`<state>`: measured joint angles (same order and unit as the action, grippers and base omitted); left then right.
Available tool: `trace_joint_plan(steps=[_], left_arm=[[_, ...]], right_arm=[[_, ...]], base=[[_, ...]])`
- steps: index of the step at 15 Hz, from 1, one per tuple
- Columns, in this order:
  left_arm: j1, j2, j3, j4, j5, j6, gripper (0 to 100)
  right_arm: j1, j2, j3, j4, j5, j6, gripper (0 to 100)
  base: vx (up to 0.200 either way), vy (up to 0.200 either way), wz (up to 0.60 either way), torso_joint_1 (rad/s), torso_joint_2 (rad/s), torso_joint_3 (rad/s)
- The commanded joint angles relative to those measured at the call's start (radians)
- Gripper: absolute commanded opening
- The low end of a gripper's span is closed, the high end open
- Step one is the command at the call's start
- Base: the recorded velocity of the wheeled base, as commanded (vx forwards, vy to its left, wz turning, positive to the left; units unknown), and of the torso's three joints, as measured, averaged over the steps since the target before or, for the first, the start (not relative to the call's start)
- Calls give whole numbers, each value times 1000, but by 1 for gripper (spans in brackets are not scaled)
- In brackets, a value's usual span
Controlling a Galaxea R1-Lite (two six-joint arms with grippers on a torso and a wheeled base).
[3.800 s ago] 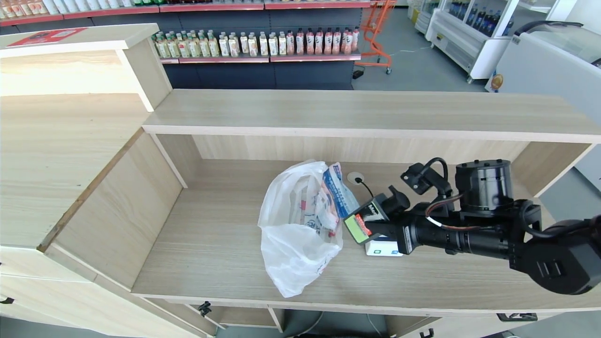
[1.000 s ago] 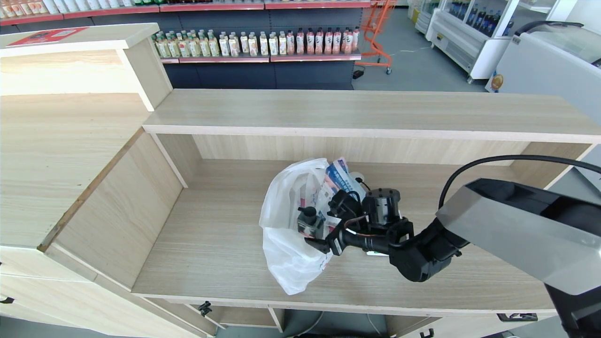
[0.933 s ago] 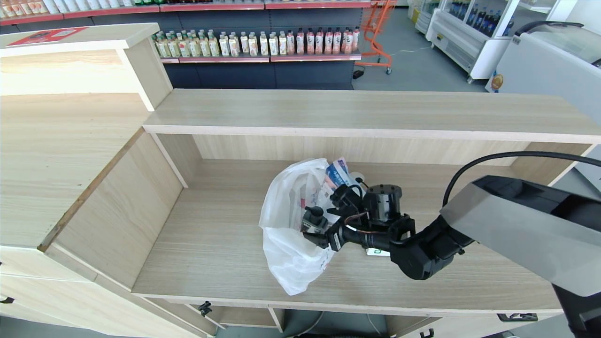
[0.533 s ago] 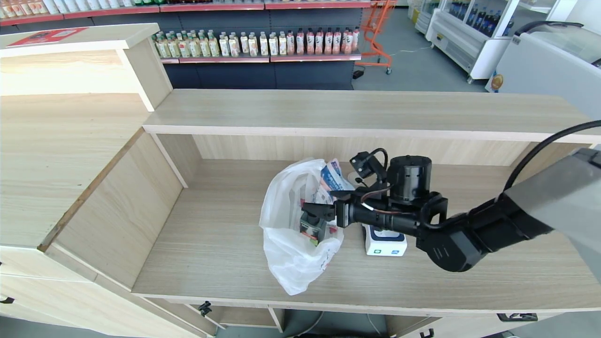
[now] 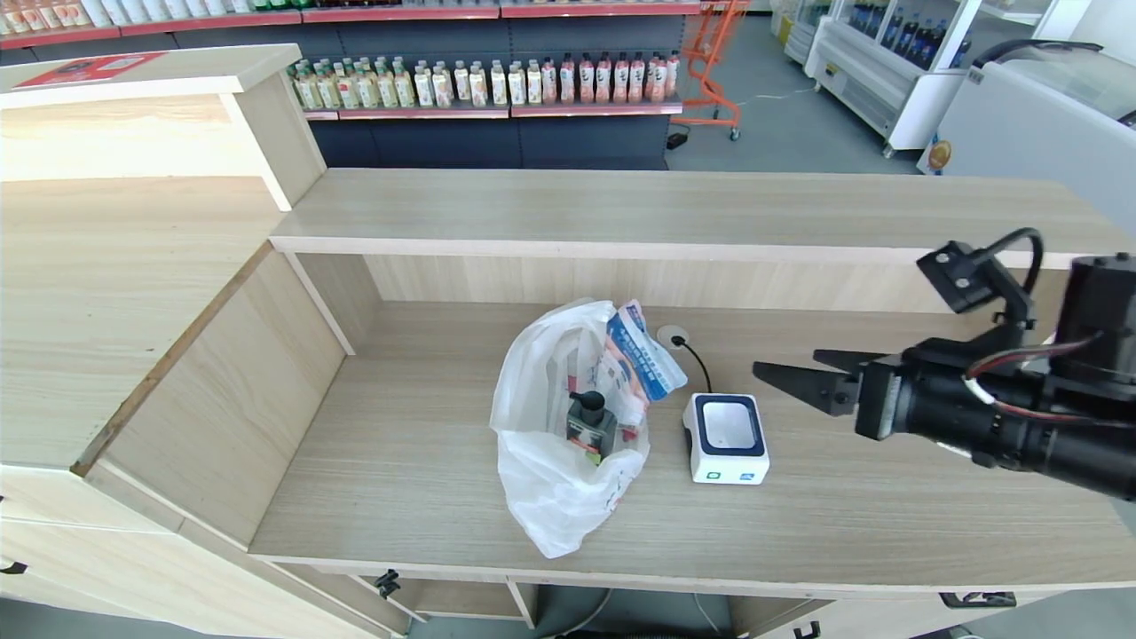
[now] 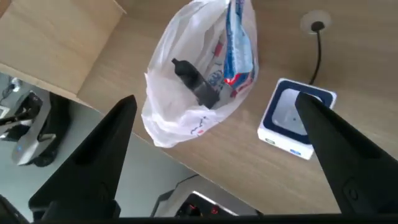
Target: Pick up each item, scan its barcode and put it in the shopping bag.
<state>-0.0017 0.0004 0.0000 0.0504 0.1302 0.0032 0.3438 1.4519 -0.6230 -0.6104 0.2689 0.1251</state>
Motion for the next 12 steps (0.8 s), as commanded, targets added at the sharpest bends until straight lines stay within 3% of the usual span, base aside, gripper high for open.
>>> trace_joint_plan(steps=[1, 3, 6, 8, 10, 12], left_arm=[[0, 0, 0, 0, 0, 0, 100], [2, 0, 0, 0, 0, 0, 100], [0, 1, 0, 0, 0, 0, 100], [0, 1, 0, 0, 0, 0, 100], [0, 0, 0, 0, 0, 0, 100], [0, 0, 0, 0, 0, 0, 100]], right_arm=[[-197, -542, 310, 248, -65, -39, 100], [-252, -923, 485, 449, -83, -48, 100], [-353, -1315, 586, 621, -83, -148, 100], [-336, -1400, 598, 626, -103, -145, 100], [-339, -1446, 598, 626, -301, -154, 100], [-339, -1447, 600, 621, -315, -139, 100]], base=[[0, 0, 0, 0, 0, 0], [0, 0, 0, 0, 0, 0], [0, 0, 0, 0, 0, 0], [0, 0, 0, 0, 0, 0], [0, 0, 0, 0, 0, 0], [0, 0, 0, 0, 0, 0]])
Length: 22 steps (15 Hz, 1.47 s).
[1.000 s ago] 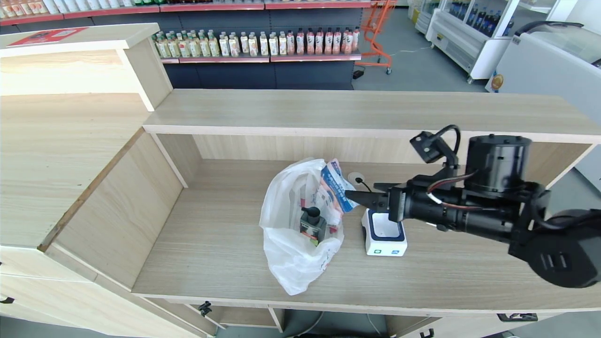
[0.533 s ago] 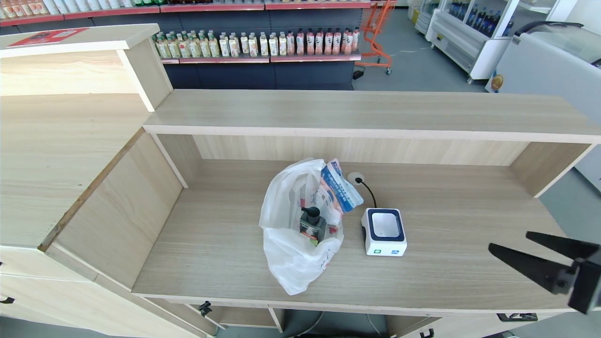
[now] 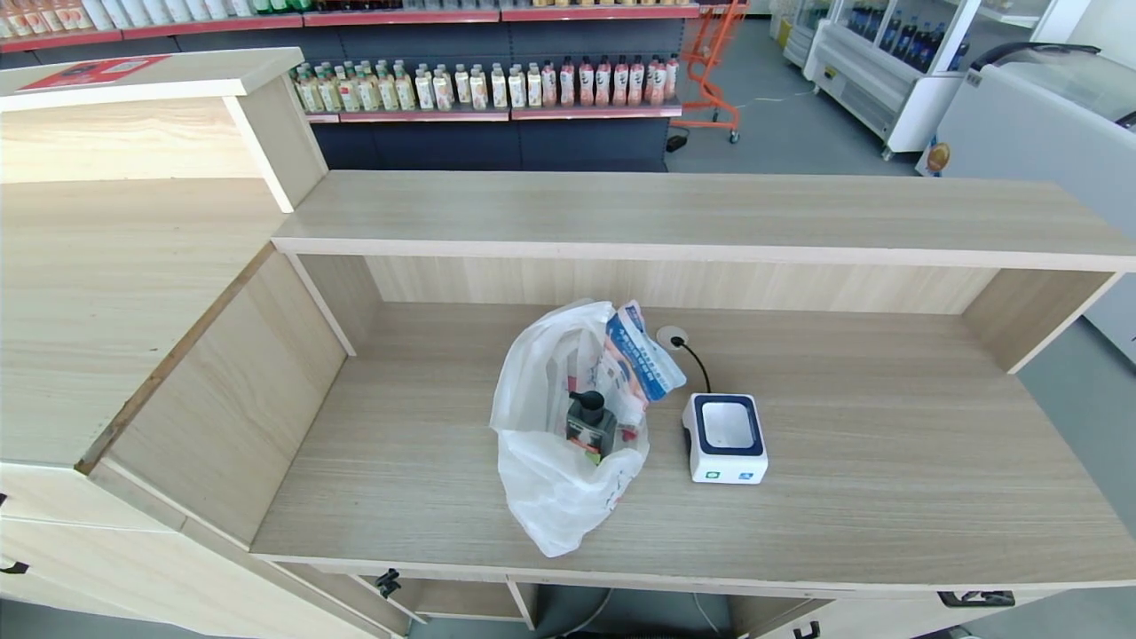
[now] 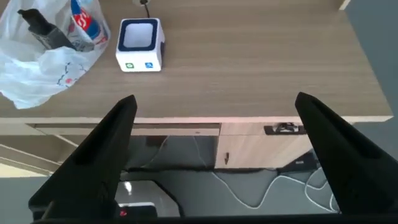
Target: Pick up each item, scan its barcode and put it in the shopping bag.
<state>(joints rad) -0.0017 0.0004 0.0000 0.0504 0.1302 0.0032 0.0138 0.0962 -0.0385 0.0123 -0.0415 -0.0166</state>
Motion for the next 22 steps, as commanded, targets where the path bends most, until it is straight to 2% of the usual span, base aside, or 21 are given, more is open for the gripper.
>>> trace_joint_plan(steps=[1, 3, 7, 8, 11, 19, 22], left_arm=[[0, 0, 0, 0, 0, 0, 100], [0, 0, 0, 0, 0, 0, 100], [0, 0, 0, 0, 0, 0, 100], [0, 1, 0, 0, 0, 0, 100], [0, 0, 0, 0, 0, 0, 100], [0, 7, 0, 0, -1, -2, 100], [0, 1, 0, 0, -1, 1, 100]], right_arm=[[-9, -92, 17, -2, -1, -25, 100], [-11, -93, 16, -2, 17, -74, 100], [-9, -93, 17, -2, 14, 37, 100], [-11, -93, 17, -5, 6, 35, 0], [-11, -93, 19, -8, 12, 3, 0], [-11, -93, 19, -9, 12, 27, 0], [-11, -93, 19, -9, 12, 27, 0]], base=[[0, 0, 0, 0, 0, 0], [0, 0, 0, 0, 0, 0], [0, 0, 0, 0, 0, 0], [0, 0, 0, 0, 0, 0], [0, 0, 0, 0, 0, 0], [0, 0, 0, 0, 0, 0], [0, -200, 0, 7, -1, 1]])
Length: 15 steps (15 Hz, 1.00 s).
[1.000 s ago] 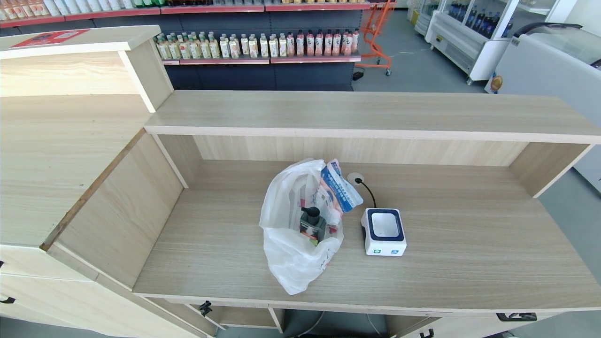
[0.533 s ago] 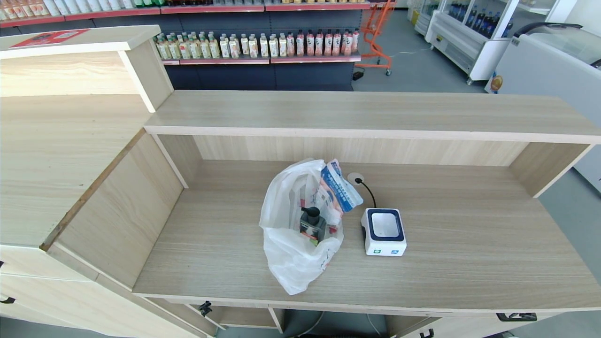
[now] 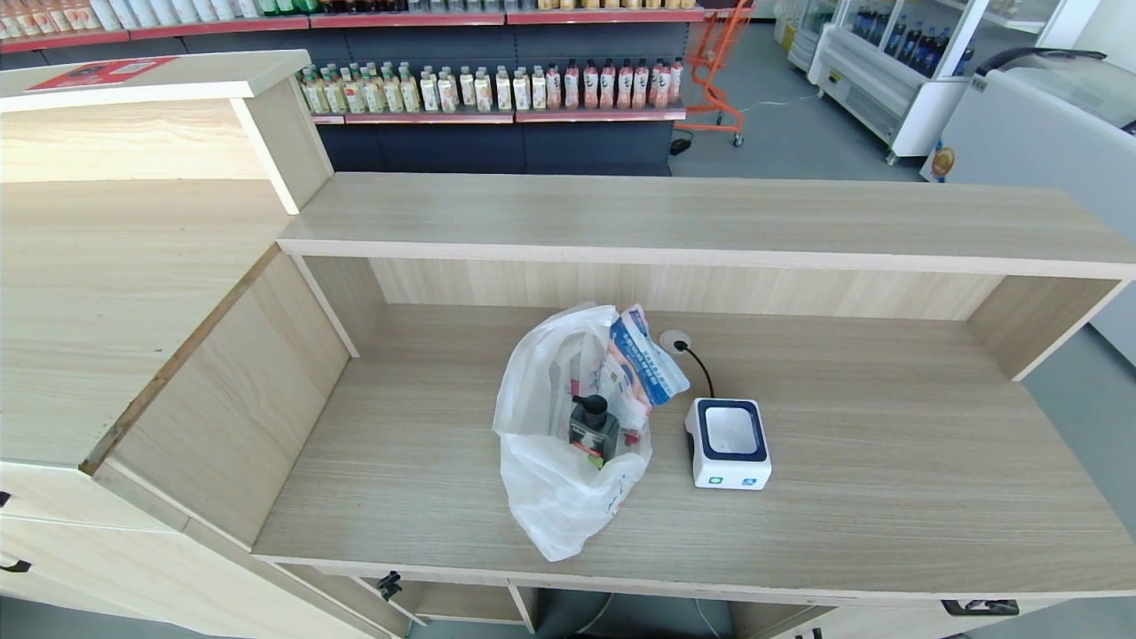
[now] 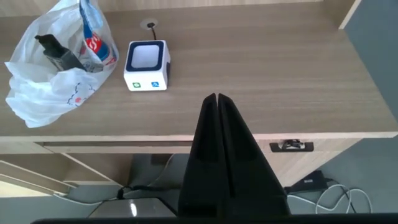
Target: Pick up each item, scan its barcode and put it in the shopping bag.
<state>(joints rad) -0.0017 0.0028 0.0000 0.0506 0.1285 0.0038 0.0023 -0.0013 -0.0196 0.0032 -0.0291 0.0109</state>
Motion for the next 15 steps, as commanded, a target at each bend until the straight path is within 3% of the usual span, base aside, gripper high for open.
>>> trace_joint_plan(steps=[1, 5, 8, 11, 15], left_arm=[[0, -1, 0, 0, 0, 1, 100], [0, -3, 0, 0, 0, -1, 100], [0, 0, 0, 0, 0, 4, 100], [0, -3, 0, 0, 0, 1, 100], [0, -3, 0, 0, 0, -1, 100]], right_arm=[[1, 4, 0, 0, 0, 0, 0], [1, 4, 0, 0, 0, 0, 0], [1, 4, 0, 0, -2, 0, 0], [1, 4, 0, 0, 0, -2, 0], [1, 4, 0, 0, 0, 0, 0]], base=[[0, -200, 0, 7, 2, -2], [0, -200, 0, 7, 0, 1], [0, 0, 0, 0, 0, 0], [200, 0, 0, -10, -4, 2], [0, 0, 0, 0, 0, 0]])
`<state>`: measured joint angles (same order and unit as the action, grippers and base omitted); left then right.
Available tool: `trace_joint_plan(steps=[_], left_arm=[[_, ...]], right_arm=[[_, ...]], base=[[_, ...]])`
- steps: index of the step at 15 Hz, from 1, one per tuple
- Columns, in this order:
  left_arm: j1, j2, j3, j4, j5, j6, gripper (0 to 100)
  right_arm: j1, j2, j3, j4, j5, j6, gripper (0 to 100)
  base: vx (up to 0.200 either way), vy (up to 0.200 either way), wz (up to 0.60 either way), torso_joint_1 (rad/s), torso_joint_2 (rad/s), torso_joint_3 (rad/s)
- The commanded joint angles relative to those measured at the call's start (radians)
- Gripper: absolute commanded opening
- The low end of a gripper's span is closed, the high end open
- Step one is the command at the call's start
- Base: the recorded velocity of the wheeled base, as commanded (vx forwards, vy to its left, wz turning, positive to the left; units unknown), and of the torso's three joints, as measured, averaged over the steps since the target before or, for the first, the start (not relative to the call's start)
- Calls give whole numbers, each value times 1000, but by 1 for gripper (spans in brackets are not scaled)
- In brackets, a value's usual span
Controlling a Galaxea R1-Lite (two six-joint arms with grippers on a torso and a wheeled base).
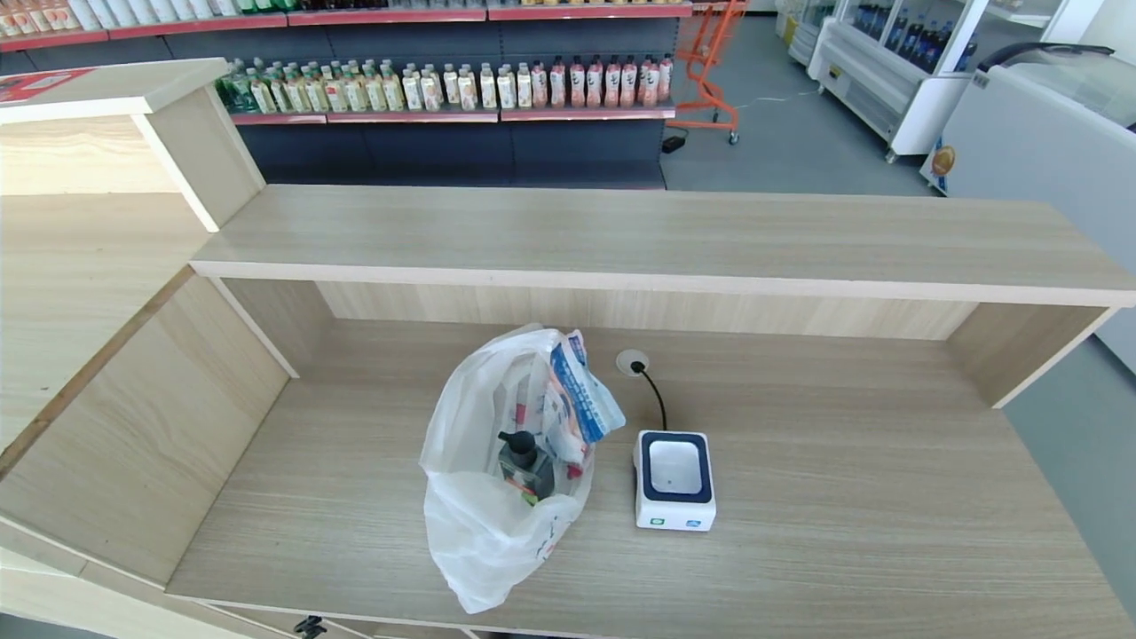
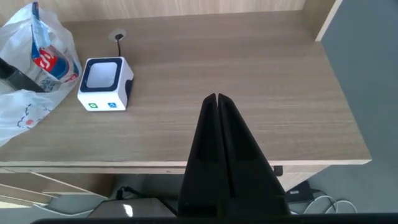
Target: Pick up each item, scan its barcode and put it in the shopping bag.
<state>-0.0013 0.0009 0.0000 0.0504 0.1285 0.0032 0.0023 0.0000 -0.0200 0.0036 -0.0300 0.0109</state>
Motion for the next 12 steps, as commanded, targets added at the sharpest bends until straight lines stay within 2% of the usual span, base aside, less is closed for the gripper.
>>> trace_joint_plan(steps=[1, 12], left_arm=[[0, -1, 0, 0, 0, 0, 100], [0, -1, 0, 0, 0, 0, 100]], right_arm=[[1, 3, 0, -1, 1, 0, 0], [1, 2, 0, -1, -10, -11, 0]], base=[[0, 0, 0, 0, 0, 0], [0, 0, 0, 0, 0, 0]])
